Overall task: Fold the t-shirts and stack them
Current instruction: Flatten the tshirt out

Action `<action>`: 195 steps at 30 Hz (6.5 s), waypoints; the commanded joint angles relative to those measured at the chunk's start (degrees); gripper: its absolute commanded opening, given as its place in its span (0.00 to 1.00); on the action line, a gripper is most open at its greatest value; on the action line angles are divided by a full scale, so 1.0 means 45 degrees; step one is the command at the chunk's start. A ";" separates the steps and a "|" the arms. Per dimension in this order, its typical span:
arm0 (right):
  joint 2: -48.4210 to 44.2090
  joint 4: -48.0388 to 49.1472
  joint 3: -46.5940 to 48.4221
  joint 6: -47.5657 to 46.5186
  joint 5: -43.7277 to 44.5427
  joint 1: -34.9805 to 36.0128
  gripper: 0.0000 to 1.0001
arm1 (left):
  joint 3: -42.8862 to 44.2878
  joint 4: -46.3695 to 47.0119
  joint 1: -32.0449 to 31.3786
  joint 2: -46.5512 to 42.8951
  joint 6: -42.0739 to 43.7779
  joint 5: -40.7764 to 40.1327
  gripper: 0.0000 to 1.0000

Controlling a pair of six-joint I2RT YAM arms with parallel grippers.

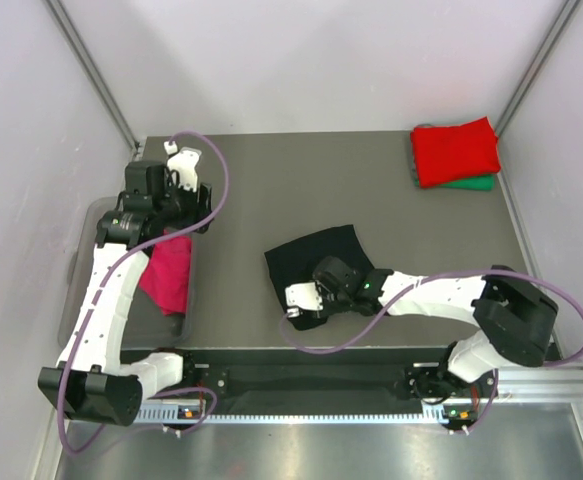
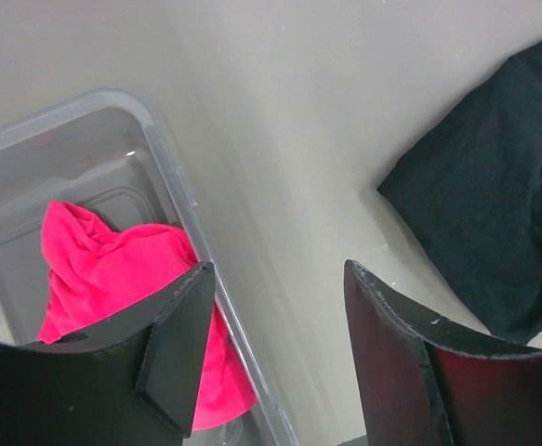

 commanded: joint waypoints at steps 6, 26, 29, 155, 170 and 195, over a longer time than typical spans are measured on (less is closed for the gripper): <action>0.0066 0.1374 0.0333 0.0356 0.0926 -0.0020 0.04 | -0.0112 0.0506 0.0093 -0.0272 -0.0087 0.0216 0.63; -0.2319 -0.1302 0.9214 -0.1459 0.1743 -0.3239 0.00 | 0.3460 -0.0235 0.0093 0.2578 0.0069 0.0860 0.59; -0.2591 -0.1380 0.9961 -0.1986 0.1824 -0.4099 0.00 | 0.4125 -0.0412 0.0093 0.2813 0.0031 0.1347 0.59; -0.4644 -0.5288 0.1313 -0.1594 -0.4878 -0.7331 0.41 | -0.1440 -0.0061 -0.5220 0.0490 0.3254 -0.1953 0.34; -0.3765 -0.1305 -0.2186 -0.2183 -0.3685 -0.5802 0.45 | -0.1948 0.0564 -0.3619 0.0177 0.2843 -0.1113 0.35; -0.2046 0.0182 -0.2128 -0.1383 -0.3293 -0.5822 0.27 | -0.2827 0.0994 -0.3325 -0.0096 0.2550 -0.0351 0.35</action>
